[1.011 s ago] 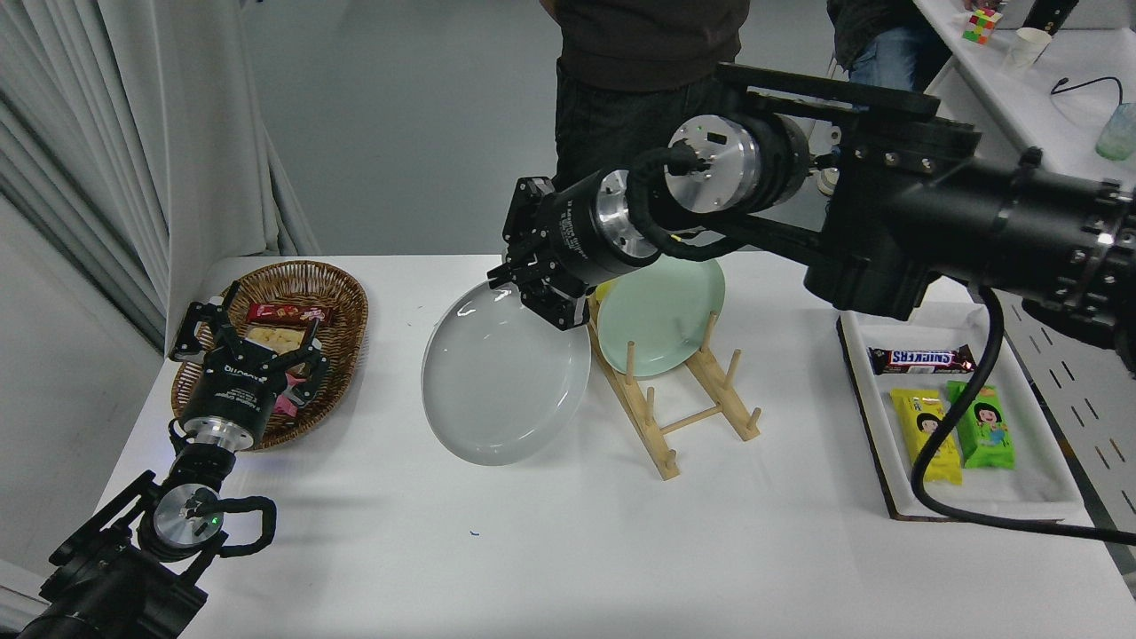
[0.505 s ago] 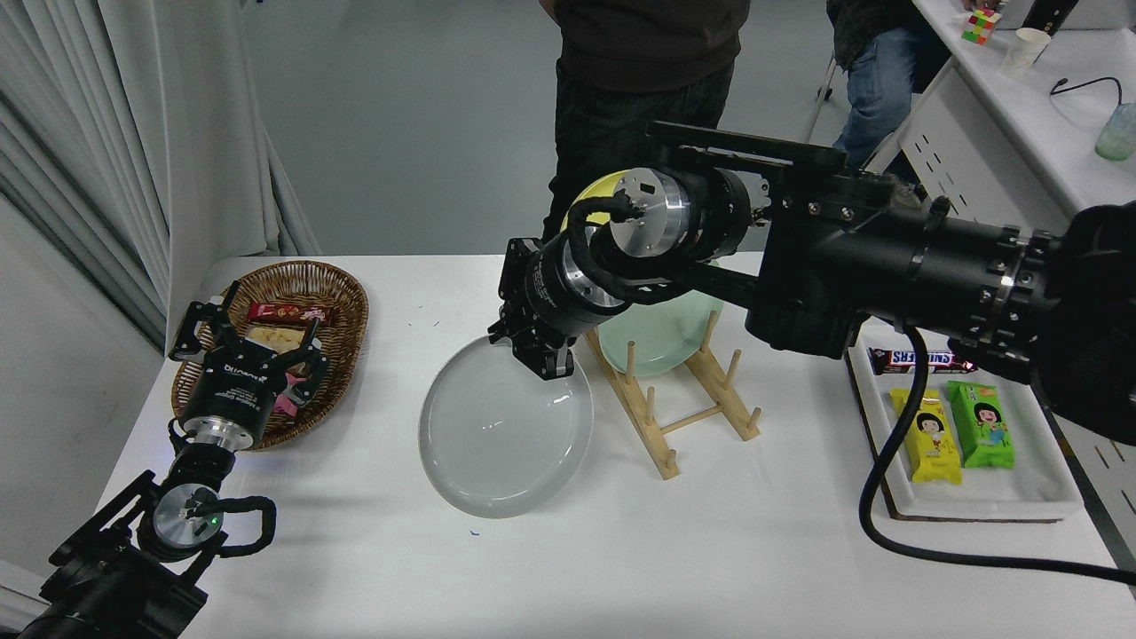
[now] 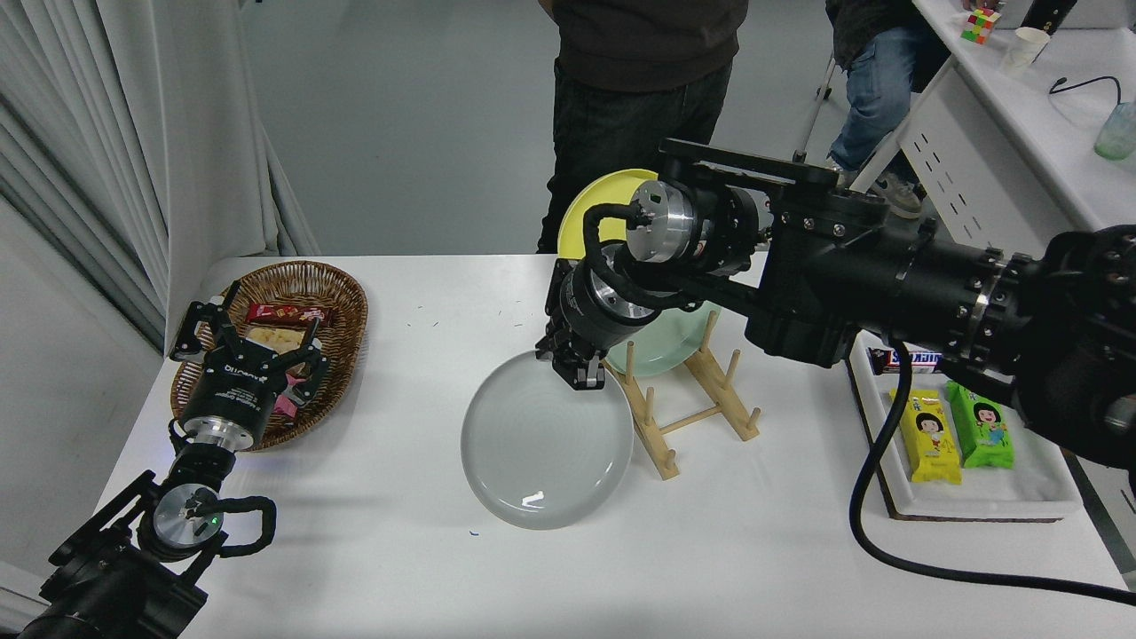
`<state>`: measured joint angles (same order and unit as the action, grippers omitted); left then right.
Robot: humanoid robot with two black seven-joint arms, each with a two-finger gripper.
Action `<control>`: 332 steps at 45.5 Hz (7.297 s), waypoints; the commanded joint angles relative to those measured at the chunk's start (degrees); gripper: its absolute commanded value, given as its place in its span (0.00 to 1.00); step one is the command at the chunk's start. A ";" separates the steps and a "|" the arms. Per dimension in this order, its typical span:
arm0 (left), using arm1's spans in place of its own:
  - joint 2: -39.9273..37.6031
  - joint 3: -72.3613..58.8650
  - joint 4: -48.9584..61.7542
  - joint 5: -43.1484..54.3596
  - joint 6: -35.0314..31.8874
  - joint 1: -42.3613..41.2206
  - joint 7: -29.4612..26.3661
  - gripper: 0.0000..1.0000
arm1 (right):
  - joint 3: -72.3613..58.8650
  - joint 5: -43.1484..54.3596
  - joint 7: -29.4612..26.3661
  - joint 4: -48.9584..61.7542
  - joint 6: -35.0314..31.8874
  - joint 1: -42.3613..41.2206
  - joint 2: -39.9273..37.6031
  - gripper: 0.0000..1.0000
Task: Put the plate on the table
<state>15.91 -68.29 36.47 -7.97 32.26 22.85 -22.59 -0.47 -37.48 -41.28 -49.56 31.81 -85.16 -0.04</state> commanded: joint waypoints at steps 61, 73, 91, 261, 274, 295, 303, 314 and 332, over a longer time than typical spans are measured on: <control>0.00 0.00 0.00 0.06 0.00 0.00 0.00 0.98 | 3.37 -0.40 0.32 5.00 -8.70 15.29 0.04 0.00; 0.00 0.00 0.00 -0.02 0.00 0.00 0.00 0.98 | 3.55 -0.57 1.29 5.79 -11.33 15.73 0.04 0.00; 0.00 0.00 0.00 0.06 0.00 0.00 0.00 0.98 | 3.55 -3.38 0.76 5.79 -8.44 16.08 0.04 0.00; -0.09 0.00 0.00 -0.02 0.00 0.00 0.00 0.98 | 11.46 3.21 -5.83 15.46 -16.43 21.62 0.04 0.00; 0.00 0.00 0.00 0.06 0.00 0.00 0.00 0.98 | 11.46 3.21 -6.01 15.99 -17.05 21.62 0.04 0.00; -0.09 0.00 0.00 0.06 0.00 0.00 0.00 0.98 | 11.46 3.56 -6.09 18.01 -19.68 21.62 0.04 0.10; 0.00 0.00 0.00 -0.02 0.00 0.00 0.00 0.98 | 11.46 3.56 -6.09 18.27 -20.91 21.62 0.04 0.10; 0.00 0.00 0.00 -0.02 0.00 0.00 0.00 0.98 | 11.46 3.65 -6.09 18.80 -22.84 21.62 0.04 0.11; -0.09 0.00 0.00 0.06 0.00 0.00 0.00 0.98 | 11.37 12.61 -6.62 19.85 -36.64 21.35 0.04 0.98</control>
<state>15.90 -68.29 36.47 -7.95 32.26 22.85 -22.59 10.93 -30.62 -47.61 -30.21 3.33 -63.56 0.00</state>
